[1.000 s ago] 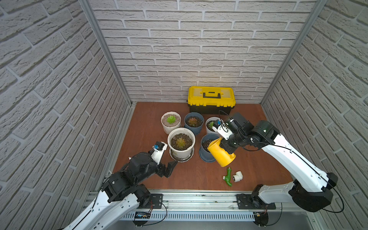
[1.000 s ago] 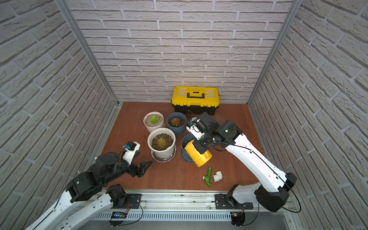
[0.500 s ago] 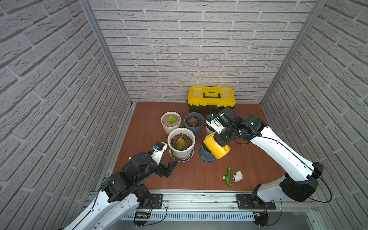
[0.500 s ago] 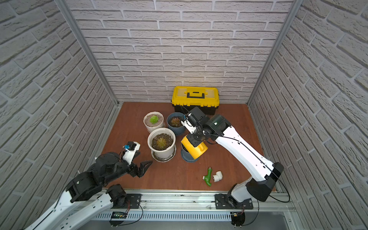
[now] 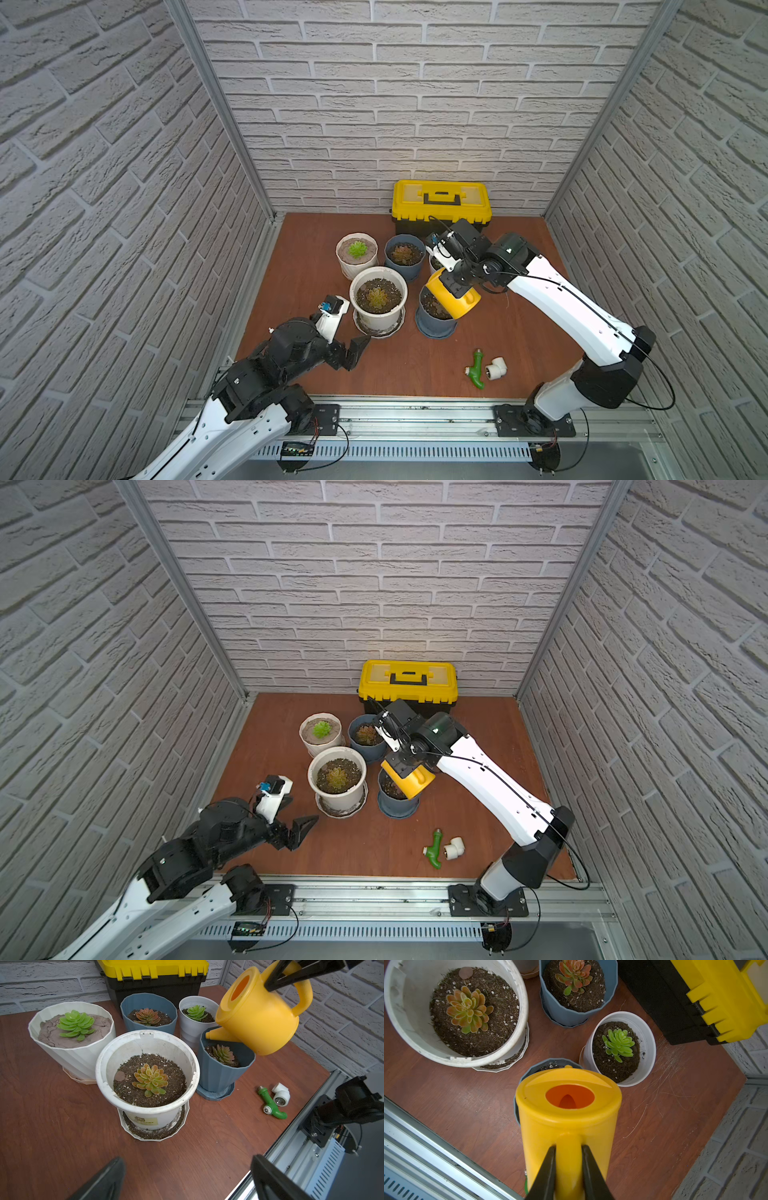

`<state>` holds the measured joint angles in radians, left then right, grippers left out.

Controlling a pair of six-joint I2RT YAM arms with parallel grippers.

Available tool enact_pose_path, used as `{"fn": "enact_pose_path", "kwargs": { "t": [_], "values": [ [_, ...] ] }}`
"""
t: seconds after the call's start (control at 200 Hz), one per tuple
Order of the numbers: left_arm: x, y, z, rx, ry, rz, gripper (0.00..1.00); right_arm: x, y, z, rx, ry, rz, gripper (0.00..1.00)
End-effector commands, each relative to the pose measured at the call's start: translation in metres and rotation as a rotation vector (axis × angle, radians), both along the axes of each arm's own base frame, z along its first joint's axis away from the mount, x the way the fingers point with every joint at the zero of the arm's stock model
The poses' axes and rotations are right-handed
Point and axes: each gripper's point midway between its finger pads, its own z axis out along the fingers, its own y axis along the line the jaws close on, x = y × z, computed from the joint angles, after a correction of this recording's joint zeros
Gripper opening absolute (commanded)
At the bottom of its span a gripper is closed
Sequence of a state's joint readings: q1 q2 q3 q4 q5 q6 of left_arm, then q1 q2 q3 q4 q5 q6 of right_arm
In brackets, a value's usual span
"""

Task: Water the succulent around the soil edge
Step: Water the soil of the potted plant with water, then place the watering can at the center of the board.

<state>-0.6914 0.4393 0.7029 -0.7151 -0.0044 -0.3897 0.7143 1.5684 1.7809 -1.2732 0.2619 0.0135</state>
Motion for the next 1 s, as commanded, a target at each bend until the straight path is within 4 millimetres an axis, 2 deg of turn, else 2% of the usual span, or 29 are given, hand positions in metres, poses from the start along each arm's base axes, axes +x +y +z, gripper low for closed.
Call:
{"fn": "enact_pose_path", "kwargs": {
  "t": [0.0,0.345,0.495,0.735,0.87,0.915,0.995],
  "values": [
    [0.000,-0.002,0.003,-0.015,-0.012,-0.008,0.98,0.011,-0.006,0.017,-0.021,-0.081,-0.025,0.03],
    [0.000,-0.003,0.003,-0.015,-0.008,-0.010,0.98,0.001,-0.023,0.017,-0.068,-0.077,-0.053,0.03],
    [0.000,-0.002,0.003,-0.014,-0.009,-0.007,0.98,-0.006,-0.027,0.021,-0.031,-0.094,-0.064,0.03],
    [0.001,-0.003,0.001,-0.008,-0.003,-0.006,0.98,-0.025,-0.016,0.039,0.200,-0.152,-0.039,0.03],
    [0.003,-0.001,0.001,-0.003,-0.008,0.007,0.98,-0.034,-0.012,0.060,0.404,-0.306,-0.010,0.03],
    [0.004,0.000,0.001,0.000,-0.008,0.013,0.98,-0.035,-0.014,0.067,0.478,-0.385,-0.013,0.03],
    [0.006,0.002,0.001,0.000,-0.011,0.027,0.98,-0.041,-0.038,0.082,0.607,-0.565,-0.103,0.03]
  ]
}}
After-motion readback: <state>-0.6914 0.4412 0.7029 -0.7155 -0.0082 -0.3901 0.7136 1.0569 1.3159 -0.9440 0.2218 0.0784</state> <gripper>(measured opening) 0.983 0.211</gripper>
